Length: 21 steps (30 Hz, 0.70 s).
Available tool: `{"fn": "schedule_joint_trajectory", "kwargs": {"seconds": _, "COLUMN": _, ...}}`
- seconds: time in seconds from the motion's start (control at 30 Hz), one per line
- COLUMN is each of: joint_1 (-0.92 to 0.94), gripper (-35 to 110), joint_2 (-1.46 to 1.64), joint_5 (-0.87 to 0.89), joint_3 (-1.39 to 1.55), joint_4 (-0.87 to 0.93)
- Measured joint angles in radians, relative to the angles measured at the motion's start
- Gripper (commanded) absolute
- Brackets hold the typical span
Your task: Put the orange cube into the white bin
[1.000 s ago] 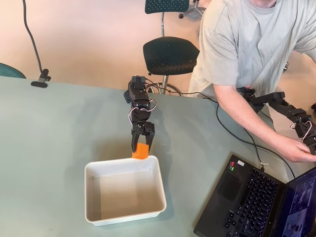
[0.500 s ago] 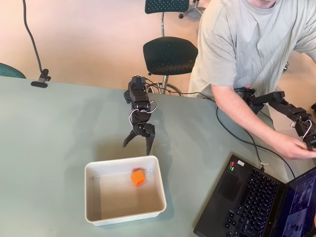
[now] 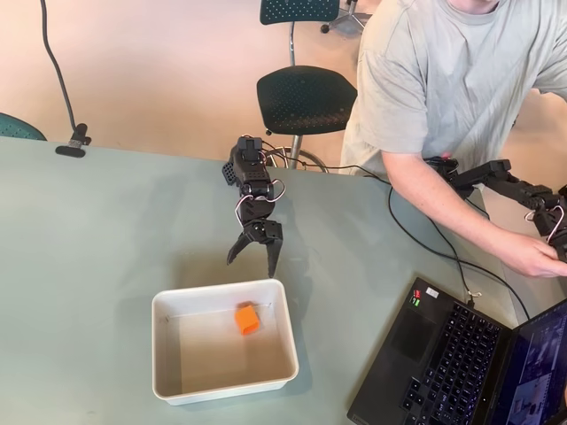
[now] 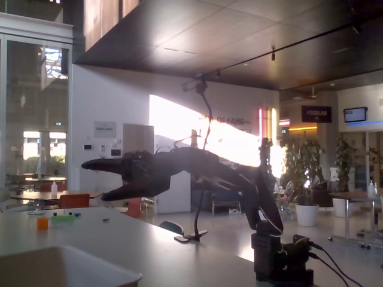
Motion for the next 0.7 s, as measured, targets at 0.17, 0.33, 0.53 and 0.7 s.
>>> {"fn": "schedule_joint_trajectory", "kwargs": {"seconds": 0.17, "joint_1": -0.006, "gripper": 22, "joint_2": 0.054, "joint_5": -0.006, "joint_3": -0.002, "joint_4": 0.127}}
{"fn": "schedule_joint_trajectory", "kwargs": {"seconds": 0.33, "joint_1": 0.009, "gripper": 6, "joint_2": 0.173, "joint_5": -0.028, "joint_3": -0.002, "joint_4": 0.163}}
{"fn": "schedule_joint_trajectory", "kwargs": {"seconds": 0.53, "joint_1": -0.012, "gripper": 6, "joint_2": 0.319, "joint_5": -0.270, "joint_3": -0.003, "joint_4": 0.164}}
{"fn": "schedule_joint_trajectory", "kwargs": {"seconds": 0.7, "joint_1": -0.072, "gripper": 6, "joint_2": 0.377, "joint_5": -0.474, "joint_3": -0.003, "joint_4": 0.170}}
